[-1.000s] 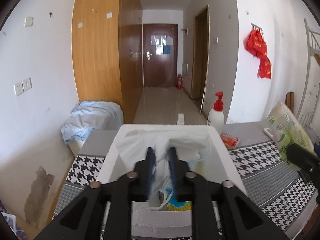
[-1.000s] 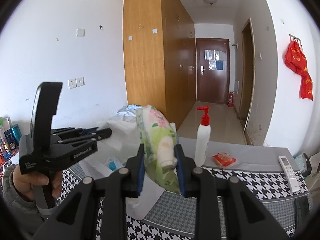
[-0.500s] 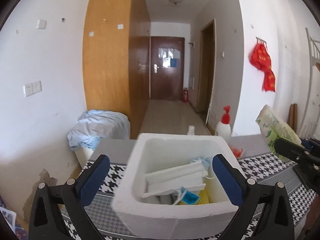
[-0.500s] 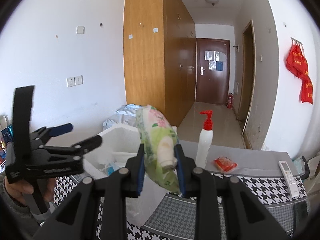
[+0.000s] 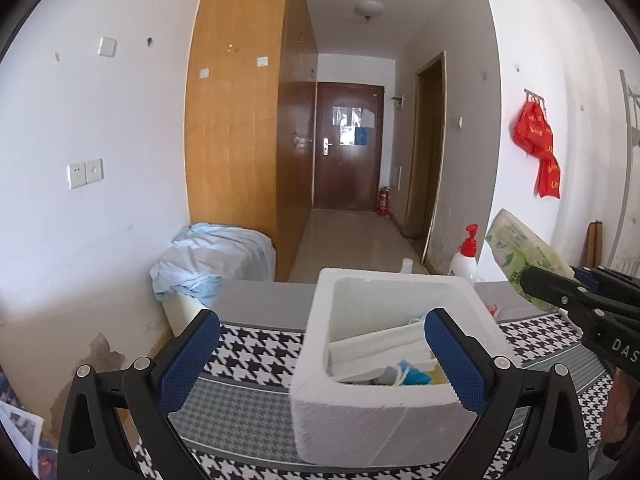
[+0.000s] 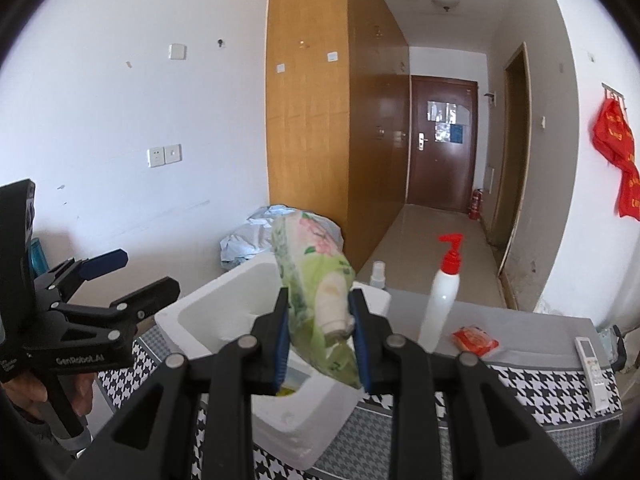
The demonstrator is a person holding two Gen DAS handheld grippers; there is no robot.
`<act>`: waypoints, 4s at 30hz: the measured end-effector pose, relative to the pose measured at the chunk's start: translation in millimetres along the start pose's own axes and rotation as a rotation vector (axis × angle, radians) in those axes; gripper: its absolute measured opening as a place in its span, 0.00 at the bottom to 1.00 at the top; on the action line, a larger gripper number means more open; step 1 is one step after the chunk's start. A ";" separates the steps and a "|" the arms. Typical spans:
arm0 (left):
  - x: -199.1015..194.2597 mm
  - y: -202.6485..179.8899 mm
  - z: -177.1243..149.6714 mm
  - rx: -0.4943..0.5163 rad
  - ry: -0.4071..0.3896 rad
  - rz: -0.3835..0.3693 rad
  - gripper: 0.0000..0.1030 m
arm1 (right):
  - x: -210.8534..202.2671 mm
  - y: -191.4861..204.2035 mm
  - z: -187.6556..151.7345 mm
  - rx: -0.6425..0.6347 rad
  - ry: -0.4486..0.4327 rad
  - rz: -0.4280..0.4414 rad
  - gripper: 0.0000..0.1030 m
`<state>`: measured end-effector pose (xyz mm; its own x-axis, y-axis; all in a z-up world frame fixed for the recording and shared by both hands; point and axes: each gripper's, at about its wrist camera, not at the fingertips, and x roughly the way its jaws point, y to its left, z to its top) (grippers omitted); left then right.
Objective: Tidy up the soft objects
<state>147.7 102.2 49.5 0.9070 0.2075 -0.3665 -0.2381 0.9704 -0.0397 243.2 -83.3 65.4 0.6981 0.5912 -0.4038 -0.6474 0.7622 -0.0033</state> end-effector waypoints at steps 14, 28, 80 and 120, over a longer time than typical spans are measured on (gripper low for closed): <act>-11.1 23.8 -7.9 -0.018 -0.003 0.052 0.99 | 20.5 22.7 5.7 -0.022 0.017 0.043 0.31; -14.7 38.0 -22.7 -0.036 0.019 0.064 0.99 | 47.4 27.3 10.0 -0.024 0.070 0.044 0.31; -60.0 -4.6 -21.3 -0.018 -0.035 0.021 0.99 | -24.8 18.2 -11.2 -0.010 -0.032 0.005 1.00; -114.1 -47.4 -41.0 0.061 -0.119 -0.055 0.99 | -115.7 2.8 -57.2 0.074 -0.134 -0.099 1.00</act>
<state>41.2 27.5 55.0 0.9538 0.1639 -0.2519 -0.1690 0.9856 0.0014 143.2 -164.6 59.8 0.7952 0.5382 -0.2791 -0.5524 0.8330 0.0325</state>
